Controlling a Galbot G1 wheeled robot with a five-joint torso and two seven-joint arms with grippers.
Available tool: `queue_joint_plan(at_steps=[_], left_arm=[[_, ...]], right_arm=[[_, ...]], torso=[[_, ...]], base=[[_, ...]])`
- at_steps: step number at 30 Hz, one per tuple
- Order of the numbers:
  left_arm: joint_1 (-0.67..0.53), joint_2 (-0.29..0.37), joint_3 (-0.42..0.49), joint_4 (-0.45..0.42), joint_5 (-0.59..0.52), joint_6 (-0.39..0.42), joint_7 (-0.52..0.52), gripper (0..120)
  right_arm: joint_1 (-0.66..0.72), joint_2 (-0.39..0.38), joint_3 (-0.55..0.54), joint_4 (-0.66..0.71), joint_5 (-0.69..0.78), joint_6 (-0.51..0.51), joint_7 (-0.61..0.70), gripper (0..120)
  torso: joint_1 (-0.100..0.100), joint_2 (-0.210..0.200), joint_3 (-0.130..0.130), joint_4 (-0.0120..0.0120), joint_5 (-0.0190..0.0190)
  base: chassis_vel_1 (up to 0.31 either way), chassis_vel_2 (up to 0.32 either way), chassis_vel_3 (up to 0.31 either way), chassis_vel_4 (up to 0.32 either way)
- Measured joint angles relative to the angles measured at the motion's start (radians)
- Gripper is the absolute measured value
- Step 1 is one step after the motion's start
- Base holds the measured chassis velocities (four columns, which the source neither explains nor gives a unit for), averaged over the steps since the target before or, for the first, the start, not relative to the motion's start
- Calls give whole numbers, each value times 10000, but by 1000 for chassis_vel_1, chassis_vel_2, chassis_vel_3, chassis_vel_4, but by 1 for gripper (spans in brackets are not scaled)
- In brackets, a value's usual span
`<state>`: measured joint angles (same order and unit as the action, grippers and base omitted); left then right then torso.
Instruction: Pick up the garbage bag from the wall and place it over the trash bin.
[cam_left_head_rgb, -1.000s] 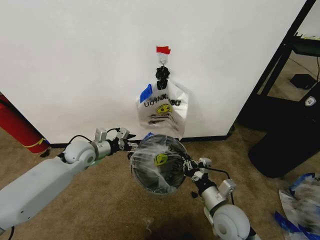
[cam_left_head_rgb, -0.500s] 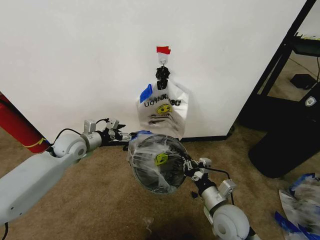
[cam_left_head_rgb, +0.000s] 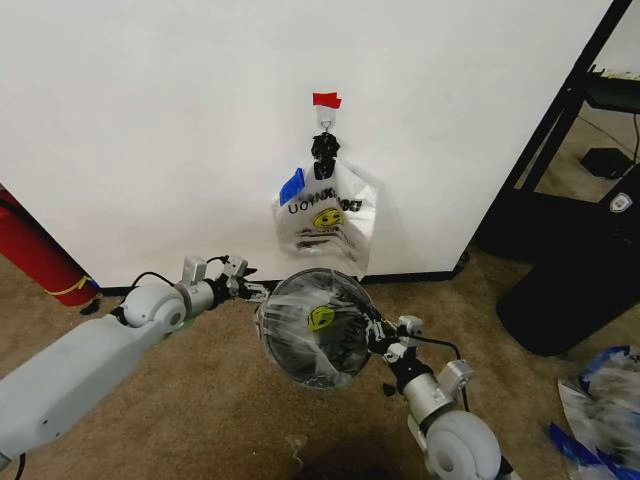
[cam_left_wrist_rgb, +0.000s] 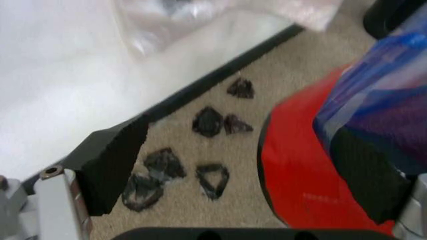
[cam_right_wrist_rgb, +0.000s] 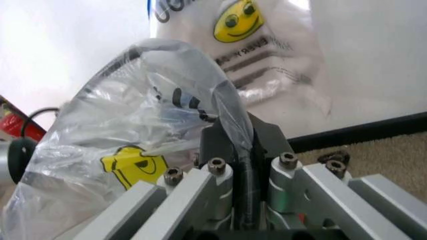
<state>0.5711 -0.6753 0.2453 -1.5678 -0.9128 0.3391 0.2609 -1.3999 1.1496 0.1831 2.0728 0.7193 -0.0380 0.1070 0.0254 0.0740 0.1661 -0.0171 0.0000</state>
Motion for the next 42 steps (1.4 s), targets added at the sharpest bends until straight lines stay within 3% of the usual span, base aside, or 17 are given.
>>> queue_joint_plan(at_steps=[23, 31, 33, 36, 39, 42], left_arm=[[674, 712, -1179, -1298, -139, 93, 455, 100], [910, 813, -1763, -1564, -827, 314, 256, 100], [1243, 773, -2239, -1872, -877, 314, -142, 100], [2081, 548, -3150, -3010, -900, 335, -1651, 100], [2520, 375, -3393, -3816, -958, 466, -2516, 100], [3070, 111, -3394, -4844, -1214, 813, -3663, 87]], right_arm=[[370, 261, -25, -633, 554, -116, 288, 1], [401, 332, 36, -851, 538, -90, 283, 1], [401, 375, 97, -879, 535, -64, 321, 1], [394, 540, 213, -878, 504, -7, 480, 1], [366, 682, 248, -851, 343, 57, 552, 1], [298, 940, 255, -813, -99, 193, 613, 1]], torso=[[0, 0, 0, 1, 0], [0, 0, 0, 0, 2], [0, 0, 0, 0, -3], [0, 0, 0, 2, -2], [0, 0, -1, 1, 6], [-1, 0, -1, -2, 1]], base=[[0, 0, 0, 0], [0, 0, 0, 0], [0, 0, 0, 0], [0, 0, 0, 0], [0, 0, 0, 0], [0, 0, 0, 0]])
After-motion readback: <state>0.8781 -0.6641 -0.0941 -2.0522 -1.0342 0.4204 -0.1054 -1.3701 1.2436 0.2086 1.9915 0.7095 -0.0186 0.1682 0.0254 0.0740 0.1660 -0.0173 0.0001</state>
